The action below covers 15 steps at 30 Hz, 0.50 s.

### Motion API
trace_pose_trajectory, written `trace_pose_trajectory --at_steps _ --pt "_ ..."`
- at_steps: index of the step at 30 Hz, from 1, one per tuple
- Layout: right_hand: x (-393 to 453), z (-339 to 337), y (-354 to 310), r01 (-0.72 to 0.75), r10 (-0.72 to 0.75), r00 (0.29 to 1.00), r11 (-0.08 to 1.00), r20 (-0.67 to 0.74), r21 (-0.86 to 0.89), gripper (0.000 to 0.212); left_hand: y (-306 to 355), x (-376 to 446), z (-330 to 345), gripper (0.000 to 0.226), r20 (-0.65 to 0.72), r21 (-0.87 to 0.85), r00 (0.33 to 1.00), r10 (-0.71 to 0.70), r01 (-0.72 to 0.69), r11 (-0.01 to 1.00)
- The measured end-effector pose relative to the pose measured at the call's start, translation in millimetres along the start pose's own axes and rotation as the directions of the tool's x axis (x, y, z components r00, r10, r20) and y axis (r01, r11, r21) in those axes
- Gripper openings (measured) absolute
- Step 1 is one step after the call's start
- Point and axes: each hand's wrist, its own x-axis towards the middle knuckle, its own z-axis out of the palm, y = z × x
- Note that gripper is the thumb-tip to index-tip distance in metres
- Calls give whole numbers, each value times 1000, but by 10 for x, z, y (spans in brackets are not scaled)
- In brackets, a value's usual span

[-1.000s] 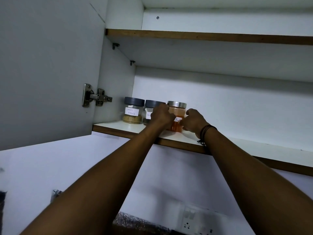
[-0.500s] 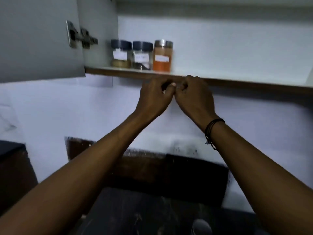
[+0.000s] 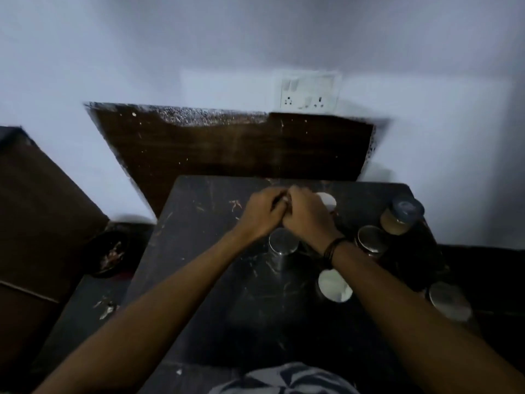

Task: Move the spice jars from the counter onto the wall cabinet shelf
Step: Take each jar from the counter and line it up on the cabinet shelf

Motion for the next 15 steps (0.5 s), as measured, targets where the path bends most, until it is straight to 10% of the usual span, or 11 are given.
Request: trace_pose_trajectory --at_steps 6,15 --pt "-539 810 338 -136 146 959 989 243 -56 65 -427 -515 553 23 159 61 982 -102 93 994" --pt "-637 1373 438 -246 243 962 969 124 14 80 -515 -647 790 55 231 -185 814 -533 575 797"
